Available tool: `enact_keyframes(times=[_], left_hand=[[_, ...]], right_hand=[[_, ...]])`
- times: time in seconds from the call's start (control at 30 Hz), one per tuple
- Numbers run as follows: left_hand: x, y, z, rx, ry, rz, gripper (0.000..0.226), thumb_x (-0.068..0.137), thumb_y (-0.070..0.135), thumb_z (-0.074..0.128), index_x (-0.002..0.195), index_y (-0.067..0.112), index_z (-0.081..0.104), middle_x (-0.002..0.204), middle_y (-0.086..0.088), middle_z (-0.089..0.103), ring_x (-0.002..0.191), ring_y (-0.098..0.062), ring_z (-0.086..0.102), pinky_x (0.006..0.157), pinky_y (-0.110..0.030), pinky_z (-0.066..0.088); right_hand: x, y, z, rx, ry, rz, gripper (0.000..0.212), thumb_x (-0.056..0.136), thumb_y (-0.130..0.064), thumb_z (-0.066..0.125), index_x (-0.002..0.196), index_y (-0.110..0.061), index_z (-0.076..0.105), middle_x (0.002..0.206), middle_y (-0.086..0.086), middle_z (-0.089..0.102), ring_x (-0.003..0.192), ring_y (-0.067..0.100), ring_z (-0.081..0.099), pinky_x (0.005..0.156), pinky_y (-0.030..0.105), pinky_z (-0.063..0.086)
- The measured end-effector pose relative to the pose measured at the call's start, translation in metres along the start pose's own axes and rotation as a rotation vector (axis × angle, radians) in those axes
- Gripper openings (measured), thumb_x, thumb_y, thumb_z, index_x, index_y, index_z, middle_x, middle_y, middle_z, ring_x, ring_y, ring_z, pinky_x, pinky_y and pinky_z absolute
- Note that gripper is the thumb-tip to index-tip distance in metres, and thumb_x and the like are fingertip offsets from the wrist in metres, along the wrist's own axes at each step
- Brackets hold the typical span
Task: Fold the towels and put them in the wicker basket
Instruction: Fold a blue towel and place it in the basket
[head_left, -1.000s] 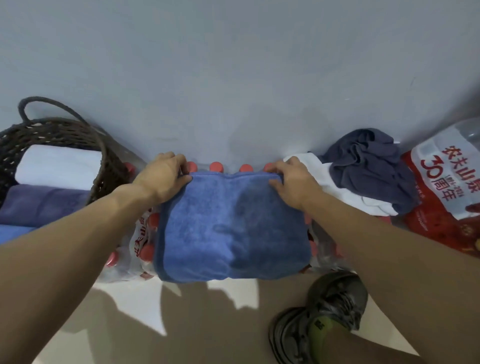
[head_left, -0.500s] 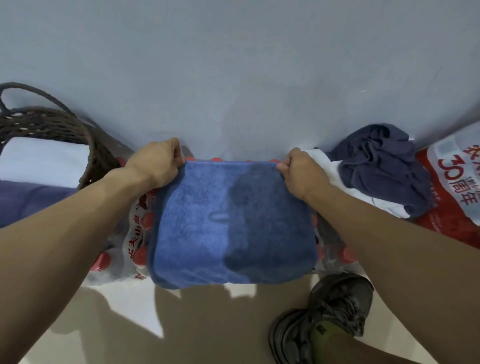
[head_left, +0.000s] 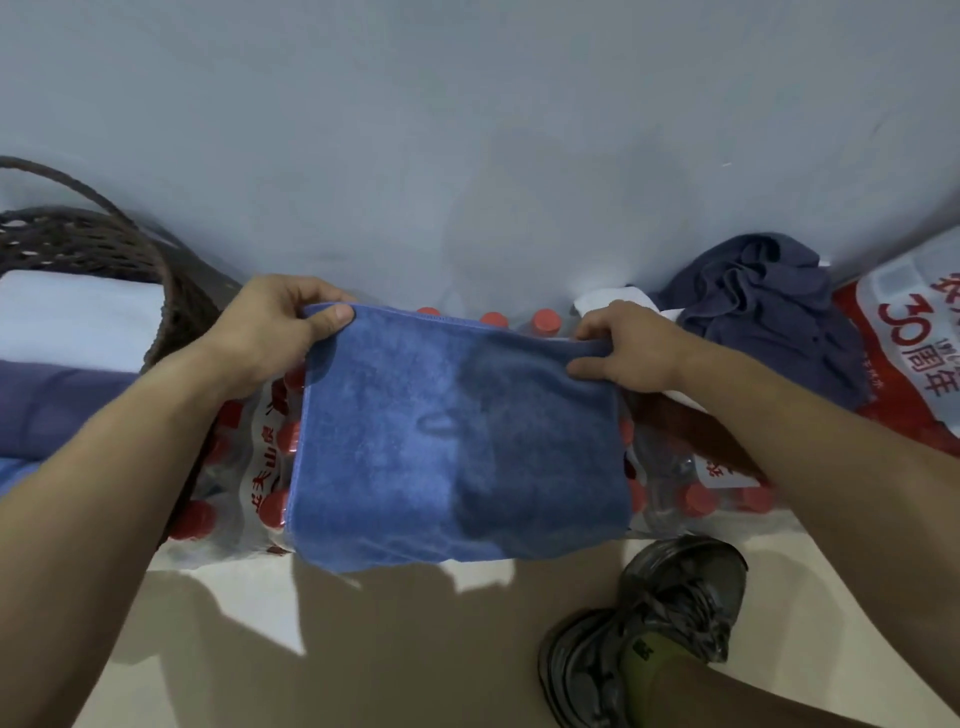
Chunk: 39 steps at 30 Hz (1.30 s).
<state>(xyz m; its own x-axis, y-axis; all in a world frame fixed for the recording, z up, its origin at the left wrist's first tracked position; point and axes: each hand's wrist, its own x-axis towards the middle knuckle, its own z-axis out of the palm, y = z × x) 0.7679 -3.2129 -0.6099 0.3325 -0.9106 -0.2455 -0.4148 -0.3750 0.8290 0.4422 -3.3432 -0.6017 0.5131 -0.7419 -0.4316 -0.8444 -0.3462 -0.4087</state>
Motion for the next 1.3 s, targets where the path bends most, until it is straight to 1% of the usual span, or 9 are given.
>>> enact_keyframes(times=[0.2,0.33,0.4,0.53,0.67,0.83,1.03,1.17,1.3], left_hand=[[-0.002,-0.015,0.010,0.120,0.184,-0.026,0.012,0.096,0.021,0.060,0.089,0.015,0.068,0.084,-0.005,0.067,0.072,-0.015,0.059,0.068,-0.028,0.047],[0.002,-0.019,0.012,0.166,0.179,-0.087,0.019,0.094,0.032,0.062,0.089,0.015,0.068,0.086,-0.008,0.069,0.075,-0.020,0.063,0.071,-0.034,0.051],[0.005,-0.019,0.011,0.127,0.170,-0.137,0.024,0.092,0.038,0.065,0.090,0.014,0.069,0.088,-0.008,0.070,0.081,-0.023,0.065,0.076,-0.039,0.055],[0.012,-0.022,0.012,0.095,0.167,-0.177,0.022,0.093,0.034,0.064,0.088,0.014,0.069,0.089,-0.008,0.070,0.082,-0.022,0.064,0.073,-0.035,0.051],[0.019,-0.022,0.015,0.263,0.216,-0.135,0.025,0.095,0.033,0.061,0.092,0.010,0.070,0.083,-0.006,0.065,0.081,-0.022,0.060,0.072,-0.030,0.042],[0.025,-0.017,0.020,0.413,0.397,-0.027,0.040,0.088,0.048,0.064,0.078,0.010,0.060,0.066,-0.002,0.055,0.072,-0.025,0.054,0.067,-0.031,0.040],[-0.007,-0.018,0.025,0.316,0.480,0.004,0.040,0.088,0.043,0.063,0.111,0.014,0.051,0.095,-0.006,0.068,0.094,-0.027,0.062,0.082,-0.040,0.050],[-0.076,-0.033,0.043,0.189,0.638,0.091,0.022,0.087,0.036,0.061,0.097,0.022,0.048,0.097,-0.004,0.059,0.086,-0.023,0.058,0.079,-0.038,0.048],[-0.146,-0.050,0.072,-0.032,0.731,0.023,0.018,0.090,0.028,0.061,0.093,0.018,0.046,0.092,-0.008,0.052,0.078,-0.020,0.051,0.076,-0.031,0.043]], right_hand=[[-0.006,-0.002,-0.006,0.651,0.054,0.152,0.019,0.077,-0.004,0.080,0.093,-0.006,0.071,0.091,0.010,0.072,0.083,0.020,0.068,0.075,0.030,0.057],[-0.006,-0.001,0.000,1.087,-0.019,0.284,0.032,0.088,-0.008,0.069,0.118,0.000,0.068,0.116,0.016,0.070,0.107,0.028,0.068,0.093,0.036,0.055],[-0.002,0.001,0.003,1.139,0.022,0.302,0.027,0.091,-0.007,0.065,0.118,-0.002,0.068,0.115,0.012,0.070,0.104,0.026,0.068,0.092,0.037,0.055],[0.008,0.008,0.010,1.100,0.302,0.370,0.013,0.084,-0.006,0.074,0.093,-0.015,0.072,0.105,0.011,0.070,0.087,0.021,0.069,0.074,0.034,0.059],[0.020,0.008,0.023,0.946,0.515,0.388,0.009,0.079,-0.013,0.080,0.084,-0.017,0.074,0.088,0.003,0.072,0.081,0.016,0.067,0.080,0.033,0.058],[0.026,-0.002,0.028,0.422,0.749,0.326,0.005,0.080,-0.020,0.076,0.081,-0.017,0.073,0.081,0.001,0.072,0.074,0.010,0.063,0.067,0.013,0.044],[0.012,-0.019,0.035,0.231,0.749,0.266,0.028,0.091,-0.020,0.062,0.118,-0.013,0.059,0.119,0.005,0.058,0.103,0.020,0.057,0.083,0.029,0.046],[-0.020,-0.043,0.055,0.216,0.816,-0.012,0.019,0.087,-0.011,0.061,0.106,-0.011,0.060,0.112,0.006,0.053,0.099,0.018,0.053,0.087,0.030,0.047],[-0.056,-0.082,0.095,0.304,0.635,-0.223,0.008,0.085,-0.007,0.063,0.093,-0.009,0.062,0.100,0.005,0.056,0.094,0.022,0.056,0.086,0.031,0.046]])
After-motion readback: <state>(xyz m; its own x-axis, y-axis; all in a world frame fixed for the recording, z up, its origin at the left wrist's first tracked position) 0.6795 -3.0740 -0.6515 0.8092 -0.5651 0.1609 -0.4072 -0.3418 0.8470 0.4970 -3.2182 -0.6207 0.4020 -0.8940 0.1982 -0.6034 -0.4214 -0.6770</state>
